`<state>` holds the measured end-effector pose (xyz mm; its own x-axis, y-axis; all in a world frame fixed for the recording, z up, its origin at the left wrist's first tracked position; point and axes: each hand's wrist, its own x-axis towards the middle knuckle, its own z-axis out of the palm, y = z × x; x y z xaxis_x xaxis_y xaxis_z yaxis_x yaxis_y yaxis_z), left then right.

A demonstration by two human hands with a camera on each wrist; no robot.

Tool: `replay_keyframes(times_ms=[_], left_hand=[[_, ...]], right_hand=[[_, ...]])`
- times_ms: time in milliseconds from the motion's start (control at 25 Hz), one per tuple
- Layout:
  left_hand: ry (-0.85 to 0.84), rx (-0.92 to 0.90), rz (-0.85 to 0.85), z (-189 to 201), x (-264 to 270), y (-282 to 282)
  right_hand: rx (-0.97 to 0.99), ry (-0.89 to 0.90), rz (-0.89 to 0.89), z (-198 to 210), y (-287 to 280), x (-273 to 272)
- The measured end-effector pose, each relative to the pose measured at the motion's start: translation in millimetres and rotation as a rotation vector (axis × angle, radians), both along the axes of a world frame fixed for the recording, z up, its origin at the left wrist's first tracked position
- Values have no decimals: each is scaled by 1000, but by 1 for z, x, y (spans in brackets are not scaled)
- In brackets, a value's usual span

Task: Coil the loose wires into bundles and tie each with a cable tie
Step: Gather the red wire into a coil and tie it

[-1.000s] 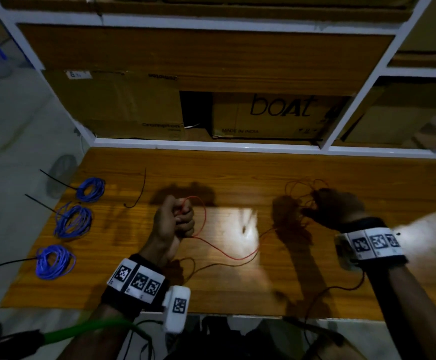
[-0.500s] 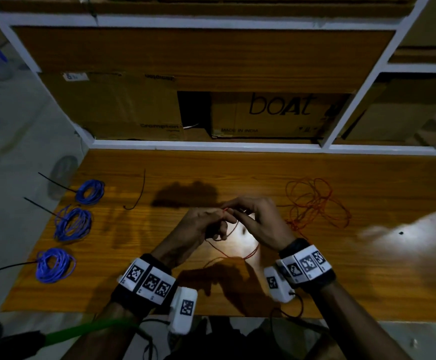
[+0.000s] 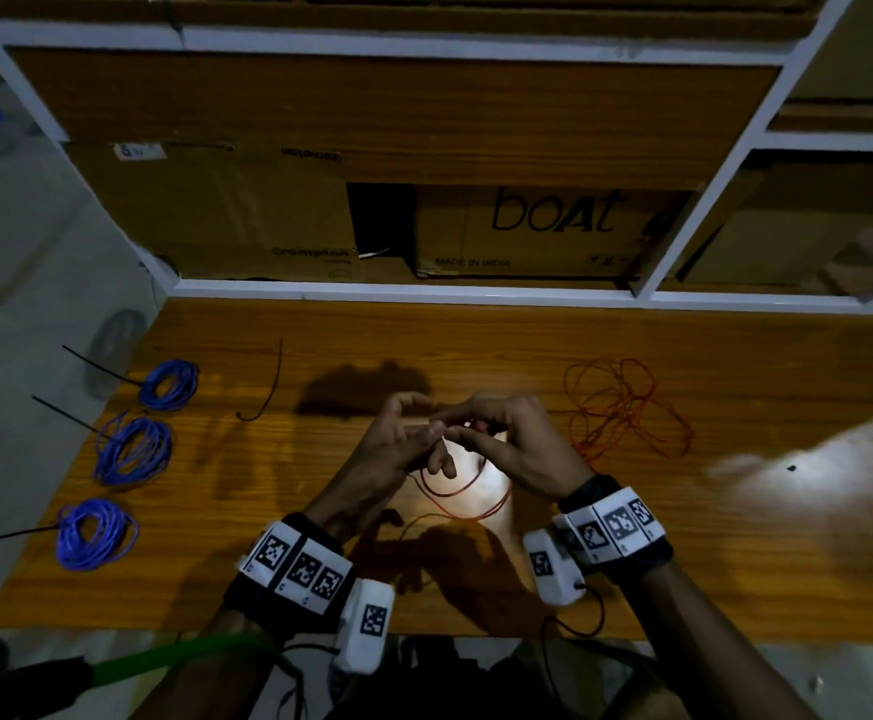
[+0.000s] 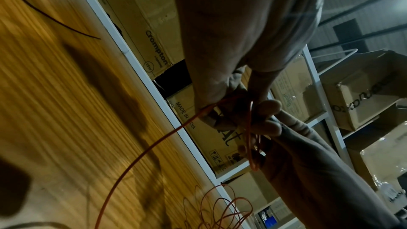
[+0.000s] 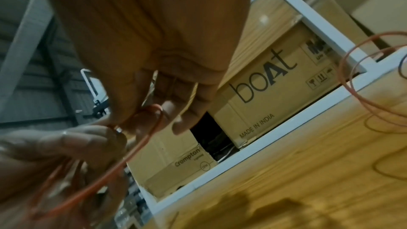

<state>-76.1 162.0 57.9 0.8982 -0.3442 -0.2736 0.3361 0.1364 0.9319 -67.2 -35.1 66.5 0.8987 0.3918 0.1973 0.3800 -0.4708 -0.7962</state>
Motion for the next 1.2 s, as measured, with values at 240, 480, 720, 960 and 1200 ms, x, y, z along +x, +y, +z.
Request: replay_keyframes(times_ms=[240,480,720,960,1200], left_hand=[[-24,-12,-22,-3,-2,-5],[-106,72,-23,-10,-5,-6],[-57,-165,104,-13,-7,-20],[-61,-198,259,1,2,-23],[-13,-224,356,15,17,2]], right_hand=[[-68,-25,4,-2,-4,5],[200,100,-206,-7,-3,4],[448,219,-207,-17,5,2],[112,775,99,-38,11,-10],[221,872,243,-49,-20,-40]])
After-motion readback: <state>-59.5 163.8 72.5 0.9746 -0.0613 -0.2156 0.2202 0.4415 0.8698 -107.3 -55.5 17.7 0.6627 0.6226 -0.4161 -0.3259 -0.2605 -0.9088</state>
